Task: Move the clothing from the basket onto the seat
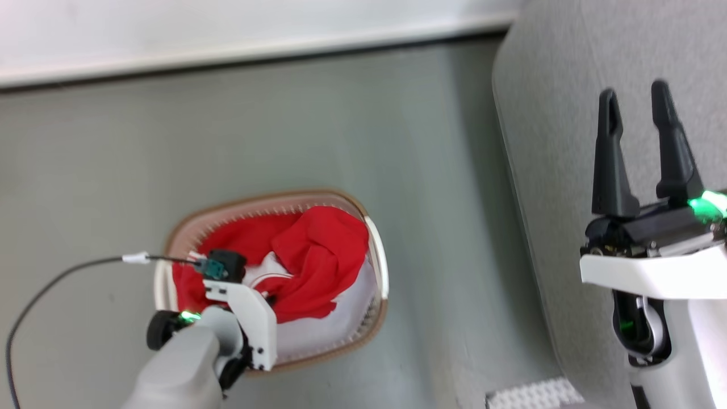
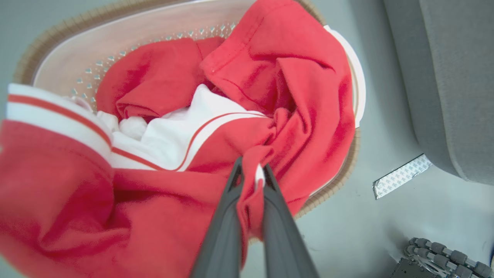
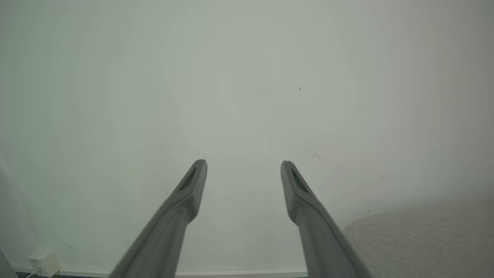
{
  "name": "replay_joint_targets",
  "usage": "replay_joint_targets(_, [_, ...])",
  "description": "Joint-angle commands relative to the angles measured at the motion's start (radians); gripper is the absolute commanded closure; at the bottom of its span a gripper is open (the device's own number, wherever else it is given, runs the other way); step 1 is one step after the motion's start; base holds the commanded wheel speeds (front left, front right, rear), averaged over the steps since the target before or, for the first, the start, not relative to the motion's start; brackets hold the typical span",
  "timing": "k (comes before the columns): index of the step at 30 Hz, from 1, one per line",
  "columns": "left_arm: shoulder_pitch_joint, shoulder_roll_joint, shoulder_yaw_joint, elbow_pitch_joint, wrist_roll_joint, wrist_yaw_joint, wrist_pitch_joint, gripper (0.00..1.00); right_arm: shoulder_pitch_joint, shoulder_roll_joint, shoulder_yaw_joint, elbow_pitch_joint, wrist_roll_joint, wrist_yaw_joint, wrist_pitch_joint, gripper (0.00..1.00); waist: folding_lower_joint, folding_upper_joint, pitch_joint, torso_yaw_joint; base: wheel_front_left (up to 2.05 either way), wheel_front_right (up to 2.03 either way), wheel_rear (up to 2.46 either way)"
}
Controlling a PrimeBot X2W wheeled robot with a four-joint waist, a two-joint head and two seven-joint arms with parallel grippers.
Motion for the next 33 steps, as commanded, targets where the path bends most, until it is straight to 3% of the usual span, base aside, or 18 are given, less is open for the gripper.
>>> replay_joint_targets(1, [0.025, -0.01, -0.011, -0.012, -0.025, 0.002, -0.025, 1.0, 0.027, -0.011, -0.002, 0.009, 0.0, -0.002, 0.001, 0.0, 0.0001, 0.0, -0.099, 0.05, 0.0, 0.0, 0.0])
replay_joint_targets(18, [0.098, 0.013, -0.077, -0.108, -0.106, 0.002, -0.258, 1.0, 0.176, -0.028, 0.007, 0.063, 0.035, -0.002, 0.001, 0.0, 0.0001, 0.0, -0.39, 0.108, 0.0, 0.0, 0.0])
replay_joint_targets(33, [0.057, 0.045, -0.044, -0.303, -0.104, 0.027, -0.324, 1.0, 0.247, -0.035, 0.021, 0.07, 0.043, -0.002, 0.001, 0.0, 0.0001, 0.0, -0.482, 0.135, 0.0, 0.0, 0.0])
